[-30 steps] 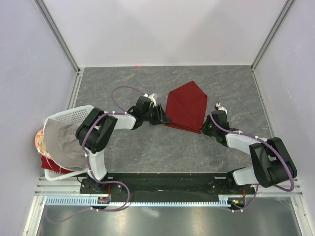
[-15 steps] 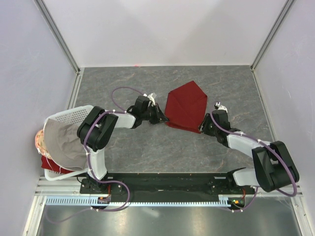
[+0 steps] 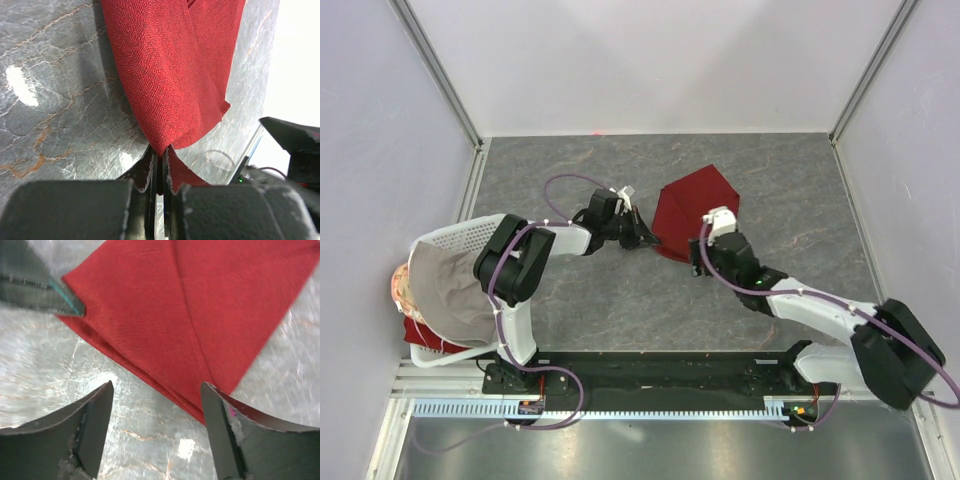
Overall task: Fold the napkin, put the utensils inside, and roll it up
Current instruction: Roll the napkin with the utensil
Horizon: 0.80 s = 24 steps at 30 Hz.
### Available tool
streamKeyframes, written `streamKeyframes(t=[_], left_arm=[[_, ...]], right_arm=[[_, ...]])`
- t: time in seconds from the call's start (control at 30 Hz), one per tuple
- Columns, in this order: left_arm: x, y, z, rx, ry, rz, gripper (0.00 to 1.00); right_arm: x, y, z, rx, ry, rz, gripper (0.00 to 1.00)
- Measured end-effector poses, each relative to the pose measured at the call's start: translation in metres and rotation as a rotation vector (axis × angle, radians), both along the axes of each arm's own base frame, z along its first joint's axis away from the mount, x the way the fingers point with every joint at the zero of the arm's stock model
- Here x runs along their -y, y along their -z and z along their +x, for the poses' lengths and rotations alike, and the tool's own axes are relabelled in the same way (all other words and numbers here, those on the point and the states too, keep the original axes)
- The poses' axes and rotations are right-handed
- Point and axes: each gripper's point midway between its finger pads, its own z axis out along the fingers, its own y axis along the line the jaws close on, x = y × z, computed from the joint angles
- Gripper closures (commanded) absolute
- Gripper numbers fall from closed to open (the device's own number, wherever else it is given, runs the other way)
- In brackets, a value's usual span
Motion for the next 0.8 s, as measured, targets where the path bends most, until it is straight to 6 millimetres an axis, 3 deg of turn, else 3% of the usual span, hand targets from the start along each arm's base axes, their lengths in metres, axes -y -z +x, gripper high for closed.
streamKeyframes(t=[0.33,0.57,0.8], left_arm=[[-0.003,0.000,-0.004,-0.030,0.015,-0.007,0.98],[-0.003,0.000,-0.005,-0.036,0.020,-0.010,0.98],[-0.004,0.001,-0.005,-0.041,0.019,-0.011,0.98]], right_arm=[[-0.070,0.030,-0.001,0.117,-0.180,-0.366,0.17],[-0.087,0.039,0.013,0.174,-0.176,-0.472,0.16],[-0.089,0.048,0.024,0.188,-0.150,-0.535,0.16]])
